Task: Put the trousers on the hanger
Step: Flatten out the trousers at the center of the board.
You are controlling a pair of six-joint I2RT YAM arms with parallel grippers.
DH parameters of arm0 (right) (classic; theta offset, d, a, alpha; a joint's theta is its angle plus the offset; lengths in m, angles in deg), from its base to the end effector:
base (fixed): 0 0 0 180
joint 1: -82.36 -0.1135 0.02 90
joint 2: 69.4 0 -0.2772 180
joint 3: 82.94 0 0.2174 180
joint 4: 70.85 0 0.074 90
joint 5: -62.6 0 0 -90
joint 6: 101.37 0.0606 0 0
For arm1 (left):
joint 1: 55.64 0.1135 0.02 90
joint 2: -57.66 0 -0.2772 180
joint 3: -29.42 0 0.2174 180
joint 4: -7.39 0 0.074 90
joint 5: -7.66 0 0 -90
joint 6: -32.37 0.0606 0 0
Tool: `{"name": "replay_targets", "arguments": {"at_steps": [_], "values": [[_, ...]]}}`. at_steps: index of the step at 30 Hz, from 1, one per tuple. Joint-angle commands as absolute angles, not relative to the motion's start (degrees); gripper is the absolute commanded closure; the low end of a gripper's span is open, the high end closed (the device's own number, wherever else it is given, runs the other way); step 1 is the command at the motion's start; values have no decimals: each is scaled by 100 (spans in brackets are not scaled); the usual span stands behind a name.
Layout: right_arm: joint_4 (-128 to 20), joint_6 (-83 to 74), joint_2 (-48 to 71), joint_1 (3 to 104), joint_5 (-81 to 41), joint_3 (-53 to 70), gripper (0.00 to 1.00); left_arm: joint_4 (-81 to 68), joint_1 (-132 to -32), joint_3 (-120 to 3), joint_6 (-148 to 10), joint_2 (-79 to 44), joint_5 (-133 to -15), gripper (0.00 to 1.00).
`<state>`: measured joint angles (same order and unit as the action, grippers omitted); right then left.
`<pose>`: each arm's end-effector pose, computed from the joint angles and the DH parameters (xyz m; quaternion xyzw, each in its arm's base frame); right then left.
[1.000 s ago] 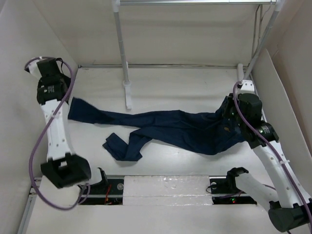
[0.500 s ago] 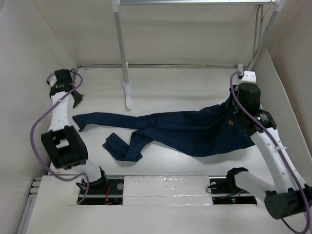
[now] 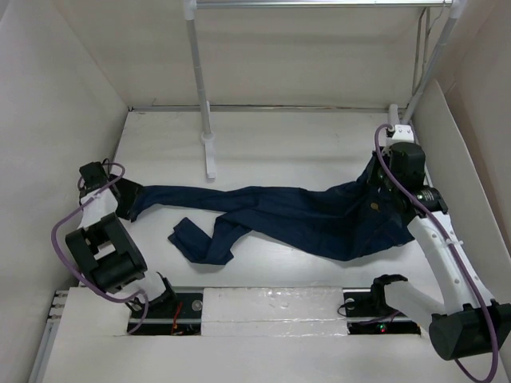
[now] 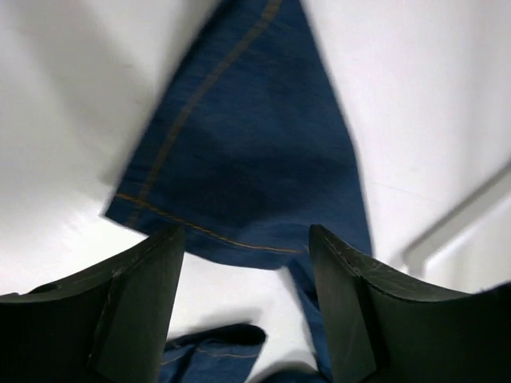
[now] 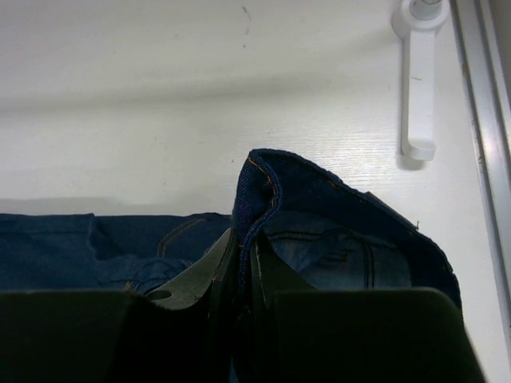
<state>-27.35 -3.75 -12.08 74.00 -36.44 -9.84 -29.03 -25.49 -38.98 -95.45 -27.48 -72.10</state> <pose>0.1973 0.0194 0.3437 0.0352 0.8535 0.0049 0.5199 0.2517 0.1337 0.2201 -0.5048 0.7993 -0.1055 0.3084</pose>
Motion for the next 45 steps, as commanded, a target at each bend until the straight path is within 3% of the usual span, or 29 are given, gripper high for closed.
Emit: {"name": "replay_targets", "arguments": {"at_steps": [1,4,10,16,19,23,30,45], "values": [[-3242,-443,-1359,7384,-3224,-1093,100,-2155,-2585,-3679,-9752,-2478,-6723,40],[-3260,-460,-1342,7383,-3180,-1154,100,-1857,-2585,-3591,-9788,-2565,-6644,40],[-3137,-548,-1386,7383,-3136,-1032,100,-2083,-2585,-3644,-9919,-2979,-6634,50],[-3049,-574,-1474,7331,-2986,-970,100,-2944,-2585,-3582,-10235,-1610,-7854,43],[-3128,-566,-1482,7278,-2890,-1092,100,-3165,-2673,-3425,-10499,-1310,-7647,43],[-3233,-566,-1553,7059,-2907,-1207,100,-2806,-2673,-2381,-11271,-905,-7084,43],[-3207,-539,-1676,6548,-2898,-1225,100,-1769,-2620,-1615,-12220,-922,-6881,42],[-3023,-592,-1483,6276,-2854,-1163,100,-494,-2559,-1517,-12064,-799,-7293,43]]}}
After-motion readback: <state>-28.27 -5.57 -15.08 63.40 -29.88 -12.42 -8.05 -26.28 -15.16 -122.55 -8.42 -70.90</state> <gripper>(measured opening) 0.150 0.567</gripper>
